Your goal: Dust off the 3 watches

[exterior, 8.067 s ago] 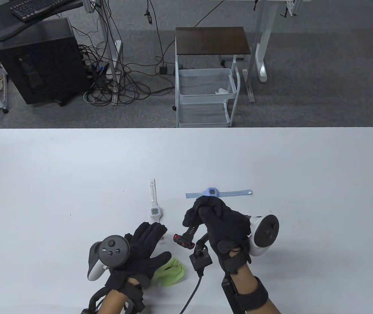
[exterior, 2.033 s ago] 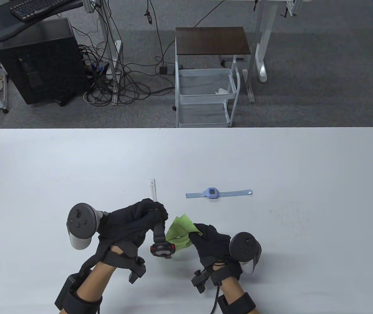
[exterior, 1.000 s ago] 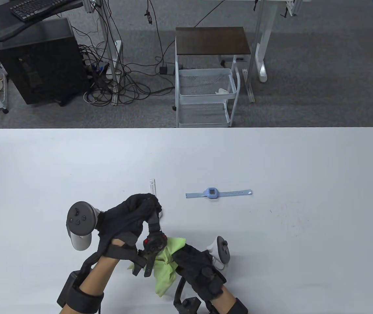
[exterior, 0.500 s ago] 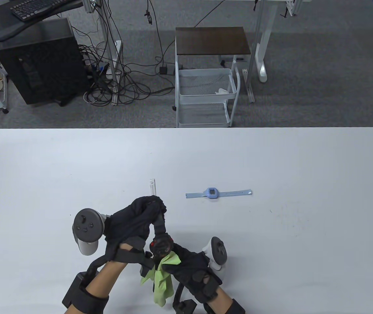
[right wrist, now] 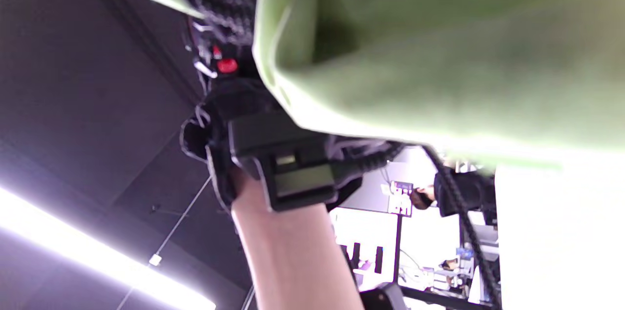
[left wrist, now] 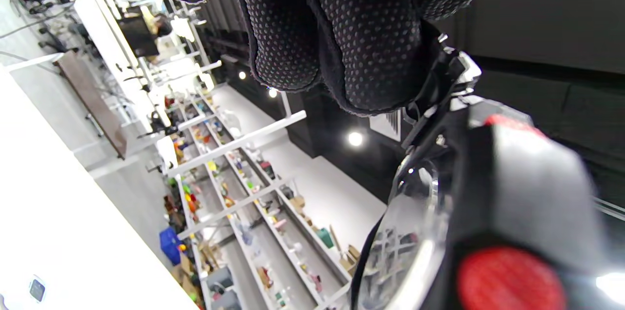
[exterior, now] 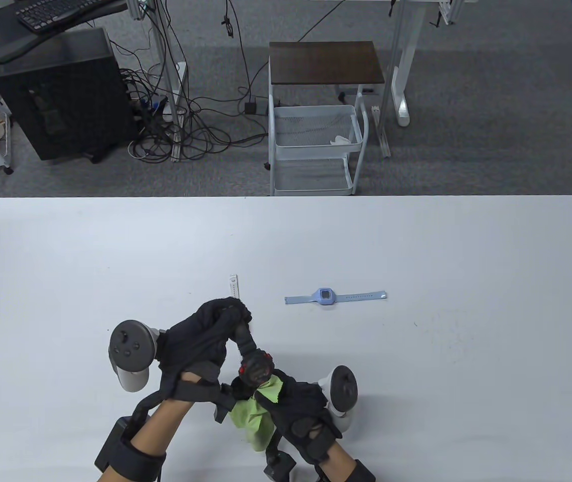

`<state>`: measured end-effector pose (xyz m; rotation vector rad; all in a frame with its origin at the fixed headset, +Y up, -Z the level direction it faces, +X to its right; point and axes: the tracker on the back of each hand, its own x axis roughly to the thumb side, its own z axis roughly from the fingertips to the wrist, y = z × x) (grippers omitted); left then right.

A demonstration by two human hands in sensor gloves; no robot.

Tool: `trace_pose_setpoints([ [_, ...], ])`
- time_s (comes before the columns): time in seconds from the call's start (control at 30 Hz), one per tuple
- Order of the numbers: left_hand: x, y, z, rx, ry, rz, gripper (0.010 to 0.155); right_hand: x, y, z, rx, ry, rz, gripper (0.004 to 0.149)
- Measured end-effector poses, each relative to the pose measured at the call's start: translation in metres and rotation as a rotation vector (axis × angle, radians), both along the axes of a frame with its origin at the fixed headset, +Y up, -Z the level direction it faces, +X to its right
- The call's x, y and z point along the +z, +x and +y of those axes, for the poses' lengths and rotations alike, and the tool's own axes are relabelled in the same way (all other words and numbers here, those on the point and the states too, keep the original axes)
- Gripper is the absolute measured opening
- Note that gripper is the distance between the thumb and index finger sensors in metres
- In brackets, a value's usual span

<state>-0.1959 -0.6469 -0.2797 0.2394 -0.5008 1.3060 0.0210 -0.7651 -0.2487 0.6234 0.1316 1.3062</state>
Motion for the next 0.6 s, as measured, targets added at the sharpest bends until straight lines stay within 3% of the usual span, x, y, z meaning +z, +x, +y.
trace_pose_setpoints([
  [0.23,-0.0002,-0.0022,0.001,0.011,0.006,-0.001,0.044,-0.0003,0.0009,0.0013,-0.008,0.0,-0.038,0.049],
  [0.43,-0.0007,-0.0037,0.0016,0.021,0.006,0.001,0.044,-0.0012,0.0043,-0.005,-0.015,-0.088,-0.078,0.047],
  [0.6,-0.0014,-0.0059,0.002,0.015,0.009,0.009,0.044,-0.0016,0.0074,-0.0031,0.058,-0.049,-0.135,0.047],
])
